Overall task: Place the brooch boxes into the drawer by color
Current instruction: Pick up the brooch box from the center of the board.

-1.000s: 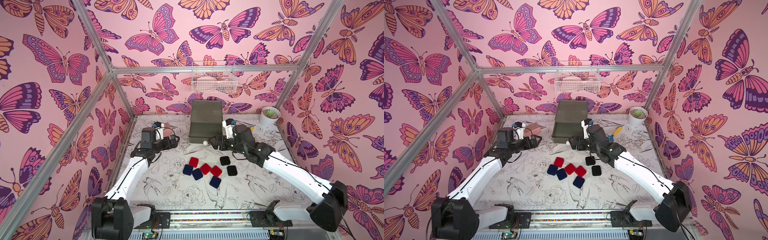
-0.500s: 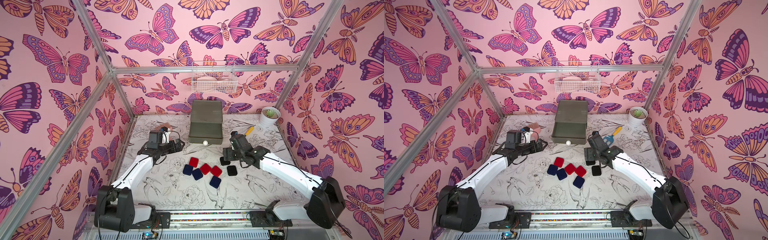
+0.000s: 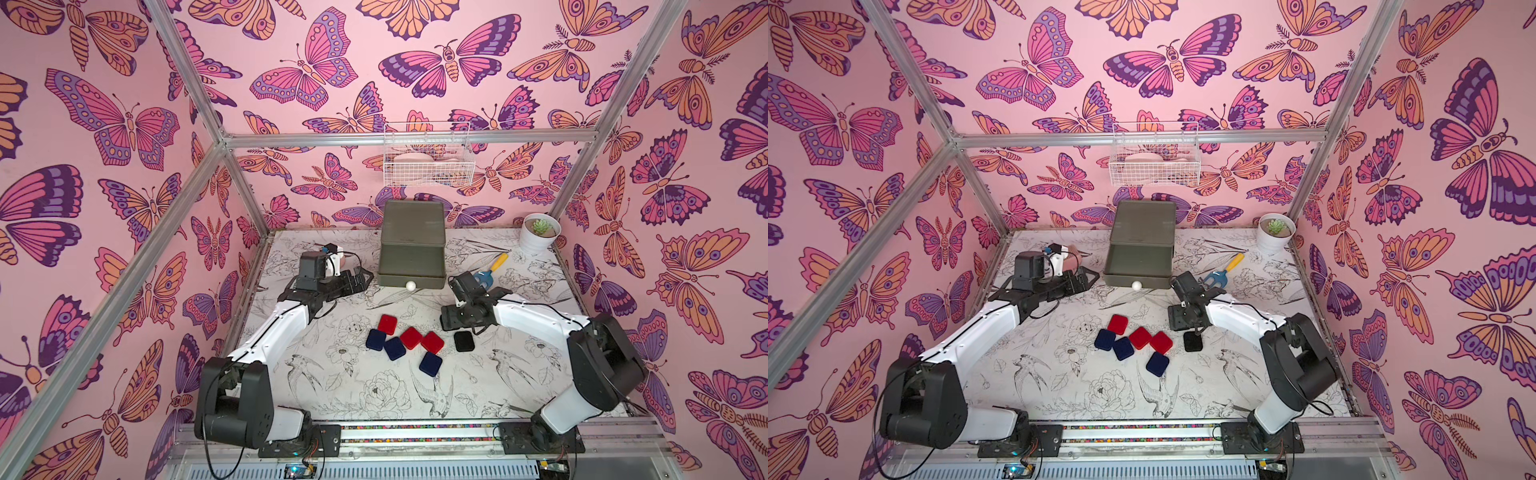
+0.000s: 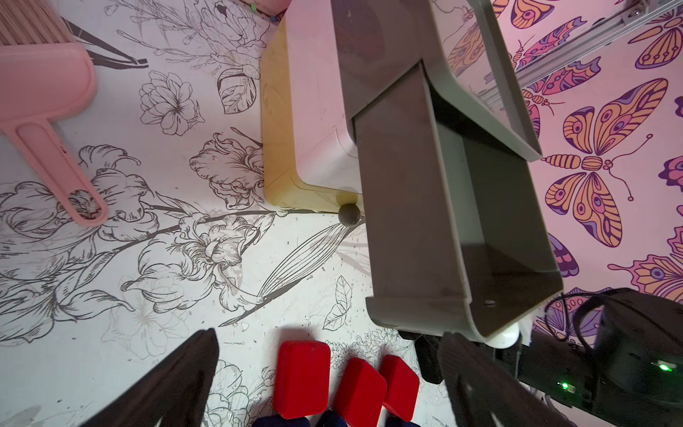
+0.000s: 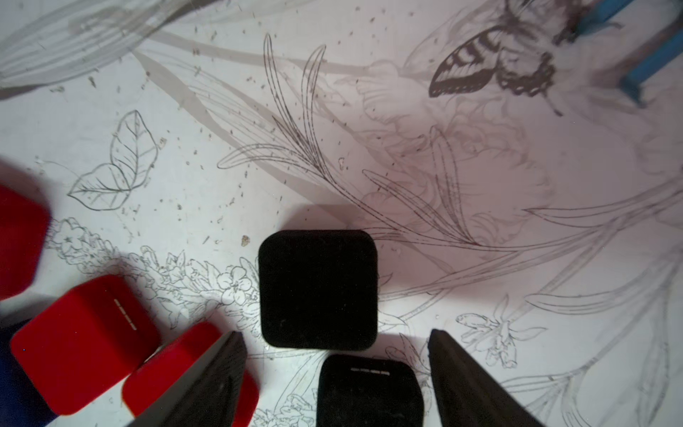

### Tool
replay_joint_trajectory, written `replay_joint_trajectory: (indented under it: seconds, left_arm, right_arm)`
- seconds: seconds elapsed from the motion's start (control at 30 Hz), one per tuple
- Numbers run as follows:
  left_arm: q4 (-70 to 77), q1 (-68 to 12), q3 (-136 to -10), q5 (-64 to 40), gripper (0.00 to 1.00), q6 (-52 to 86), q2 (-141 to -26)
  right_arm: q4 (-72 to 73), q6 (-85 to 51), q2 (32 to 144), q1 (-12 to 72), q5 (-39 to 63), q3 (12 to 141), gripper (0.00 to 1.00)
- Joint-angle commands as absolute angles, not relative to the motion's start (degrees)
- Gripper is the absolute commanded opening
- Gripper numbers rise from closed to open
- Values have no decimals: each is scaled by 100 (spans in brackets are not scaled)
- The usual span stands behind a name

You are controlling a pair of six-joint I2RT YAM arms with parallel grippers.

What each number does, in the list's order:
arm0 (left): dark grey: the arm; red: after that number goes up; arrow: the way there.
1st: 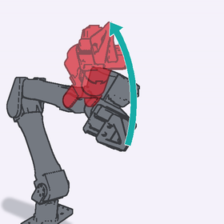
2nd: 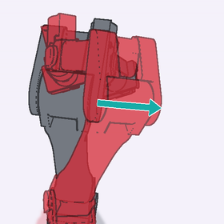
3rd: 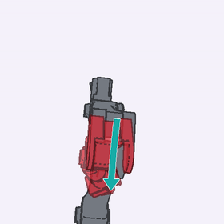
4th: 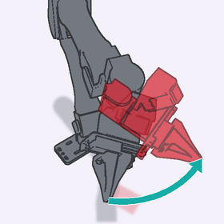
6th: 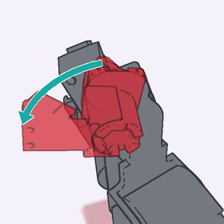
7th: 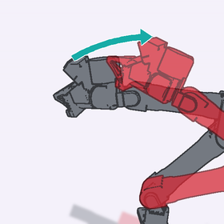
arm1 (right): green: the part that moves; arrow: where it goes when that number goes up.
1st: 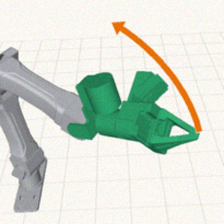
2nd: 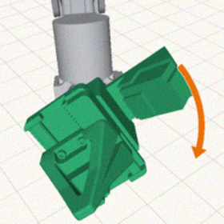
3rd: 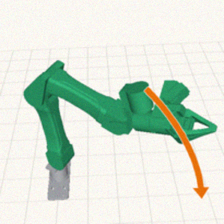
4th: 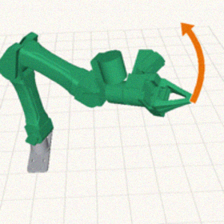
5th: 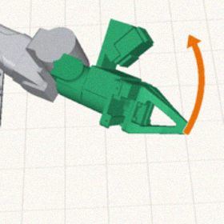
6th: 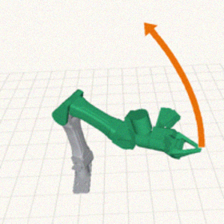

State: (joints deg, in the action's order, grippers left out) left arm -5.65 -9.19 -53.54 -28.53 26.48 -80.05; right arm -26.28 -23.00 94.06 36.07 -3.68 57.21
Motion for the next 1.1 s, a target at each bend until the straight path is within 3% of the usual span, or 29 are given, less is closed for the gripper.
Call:
replay_joint_trajectory:
  seconds: [0.0,0.43,0.63,1.07]
  left_arm:
    - [-418,-917,-5410,-2927,100,2698,-7985]
    - [-414,-914,-5449,-2878,100,2654,-8011]
    - [-414,-919,-5467,-2856,100,2637,-8006]
    - [-417,-664,-5784,-2835,100,2547,-8044]
  right_arm:
    - [-2420,-2156,9582,3601,-71,5826,82]
    - [-2281,-2168,10021,3595,-509,5871,71]
    - [-2316,-2167,9979,3595,-620,5893,53]
    - [-2832,-2176,8469,3424,-1494,6012,53]
